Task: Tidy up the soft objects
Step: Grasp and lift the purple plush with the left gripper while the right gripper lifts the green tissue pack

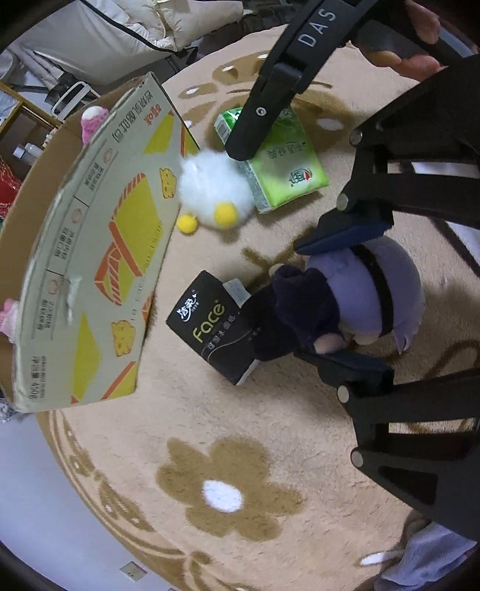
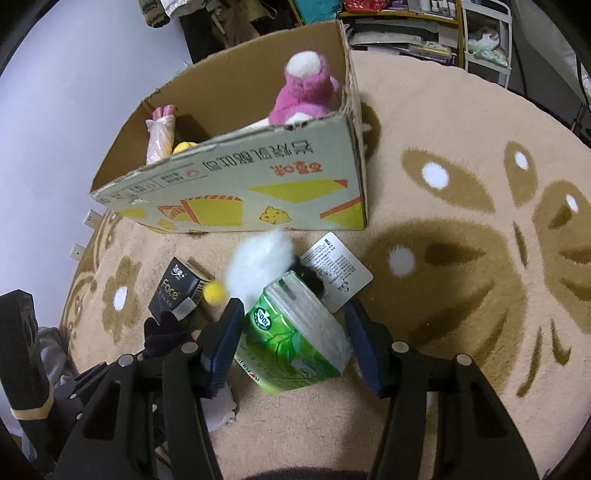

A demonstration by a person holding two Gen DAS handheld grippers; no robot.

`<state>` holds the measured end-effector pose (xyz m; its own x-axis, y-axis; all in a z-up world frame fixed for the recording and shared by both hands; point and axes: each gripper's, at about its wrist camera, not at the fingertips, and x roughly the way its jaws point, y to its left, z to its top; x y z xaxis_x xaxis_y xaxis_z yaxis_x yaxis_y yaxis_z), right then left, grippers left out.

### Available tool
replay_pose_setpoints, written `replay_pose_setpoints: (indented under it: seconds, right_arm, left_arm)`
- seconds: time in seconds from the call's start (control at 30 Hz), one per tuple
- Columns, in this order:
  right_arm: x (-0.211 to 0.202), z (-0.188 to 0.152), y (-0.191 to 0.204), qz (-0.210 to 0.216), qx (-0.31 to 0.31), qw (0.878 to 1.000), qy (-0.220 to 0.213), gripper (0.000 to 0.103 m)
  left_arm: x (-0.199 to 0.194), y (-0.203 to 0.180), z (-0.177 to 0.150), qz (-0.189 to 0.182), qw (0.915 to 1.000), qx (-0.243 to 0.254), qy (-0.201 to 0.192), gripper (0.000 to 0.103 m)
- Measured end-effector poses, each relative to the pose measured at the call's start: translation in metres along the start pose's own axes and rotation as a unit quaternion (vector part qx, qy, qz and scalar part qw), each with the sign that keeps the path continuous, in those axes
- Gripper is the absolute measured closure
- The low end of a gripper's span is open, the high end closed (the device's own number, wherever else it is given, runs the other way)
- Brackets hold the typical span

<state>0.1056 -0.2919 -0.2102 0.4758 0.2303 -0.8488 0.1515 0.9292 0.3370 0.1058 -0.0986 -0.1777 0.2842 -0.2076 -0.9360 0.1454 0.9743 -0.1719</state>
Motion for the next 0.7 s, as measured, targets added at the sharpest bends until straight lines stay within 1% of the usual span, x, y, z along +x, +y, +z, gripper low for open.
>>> replay_pose_setpoints:
  seconds: [0.07, 0.17, 0.27, 0.3, 0.37, 0.47, 0.5, 0.53, 0.63, 0.7]
  right_arm:
    - [-0.004, 0.000, 0.000, 0.005, -0.003, 1.000, -0.005, 0.048]
    - [-0.010, 0.000, -0.003, 0.009, -0.003, 1.000, -0.011, 0.050]
    - [-0.014, 0.000, -0.004, 0.017, -0.003, 1.000, -0.012, 0.052]
    - [-0.015, 0.000, -0.005, 0.020, -0.002, 1.000, -0.013, 0.052]
    - [-0.017, 0.000, -0.005, 0.022, -0.001, 1.000, -0.017, 0.053]
    - [-0.021, 0.001, -0.005, 0.027, 0.001, 0.999, -0.021, 0.053]
    - [-0.022, 0.001, -0.004, 0.030, 0.001, 0.999, -0.023, 0.053]
    - [-0.024, 0.001, -0.004, 0.032, 0.001, 0.999, -0.026, 0.053]
    - [-0.029, 0.003, -0.002, 0.036, 0.000, 0.999, -0.033, 0.053]
    - [-0.034, 0.005, -0.001, 0.040, -0.002, 0.998, -0.040, 0.053]
  left_arm:
    - [-0.003, -0.007, 0.003, 0.002, 1.0000, 0.005, -0.006, 0.061]
    - [-0.005, -0.008, -0.001, 0.007, 0.9997, 0.018, -0.013, 0.066]
    - [-0.010, -0.014, 0.001, 0.012, 0.9991, 0.032, -0.024, 0.069]
    - [-0.013, -0.014, 0.001, 0.015, 0.9988, 0.037, -0.028, 0.075]
    - [-0.016, -0.018, 0.001, 0.023, 0.9981, 0.044, -0.036, 0.075]
    - [-0.018, -0.017, 0.003, 0.020, 0.9980, 0.043, -0.041, 0.075]
    - [-0.020, -0.015, 0.003, 0.023, 0.9980, 0.041, -0.042, 0.075]
    - [-0.027, 0.005, -0.001, 0.025, 0.9979, 0.039, -0.045, 0.075]
    - [-0.037, 0.008, 0.000, 0.034, 0.9971, 0.034, -0.059, 0.075]
    - [-0.049, 0.015, 0.000, 0.045, 0.9955, 0.036, -0.075, 0.075]
